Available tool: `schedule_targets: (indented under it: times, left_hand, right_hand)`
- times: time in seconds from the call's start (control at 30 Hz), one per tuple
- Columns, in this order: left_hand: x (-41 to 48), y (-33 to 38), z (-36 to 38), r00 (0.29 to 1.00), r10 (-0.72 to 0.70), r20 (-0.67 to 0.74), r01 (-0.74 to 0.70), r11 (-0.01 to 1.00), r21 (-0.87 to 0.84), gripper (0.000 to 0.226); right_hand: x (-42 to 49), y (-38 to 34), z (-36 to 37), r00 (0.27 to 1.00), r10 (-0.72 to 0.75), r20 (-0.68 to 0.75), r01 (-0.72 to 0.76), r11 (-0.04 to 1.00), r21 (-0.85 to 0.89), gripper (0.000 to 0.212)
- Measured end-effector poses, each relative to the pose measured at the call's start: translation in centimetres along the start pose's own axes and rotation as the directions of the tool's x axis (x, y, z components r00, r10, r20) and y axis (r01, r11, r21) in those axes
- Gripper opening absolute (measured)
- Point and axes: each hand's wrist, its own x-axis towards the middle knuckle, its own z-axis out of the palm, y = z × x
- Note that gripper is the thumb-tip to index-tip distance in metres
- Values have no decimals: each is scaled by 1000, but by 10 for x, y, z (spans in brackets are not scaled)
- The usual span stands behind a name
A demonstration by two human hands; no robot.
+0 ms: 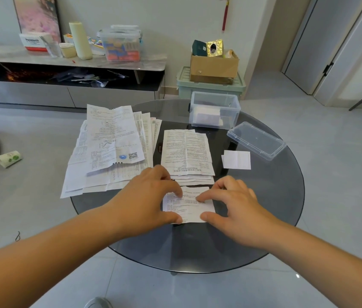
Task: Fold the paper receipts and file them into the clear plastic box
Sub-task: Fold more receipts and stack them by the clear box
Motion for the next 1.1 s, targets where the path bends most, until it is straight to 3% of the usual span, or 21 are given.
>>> schedule_targets:
  times: [0.2, 0.5, 0.8, 1.0, 1.1]
  left_hand:
    - [3, 3, 3, 994, 52, 99, -53, 999, 1, 53]
    - [2, 16, 11, 995, -8, 94, 8, 1000, -5, 62]
    - [2, 21, 17, 998, -53, 23, 53, 999, 6, 78]
    - [5, 18, 10, 985, -115, -128, 68, 943, -325, 57]
    - [8, 17, 6, 987, -114, -113, 46, 875, -482, 53]
  right_hand:
    - [1, 1, -5, 998, -22, 54, 17, 996, 92, 31]
    - [-1, -7, -11, 989, 110, -99, -73, 944, 322, 23]
    - [2, -12, -7, 976, 218, 6, -184, 813, 553, 51]
    - [3, -10, -13, 989, 143, 35, -139, 828, 543, 17]
    - [4, -7, -15, 990, 130, 56, -139, 821, 553, 10]
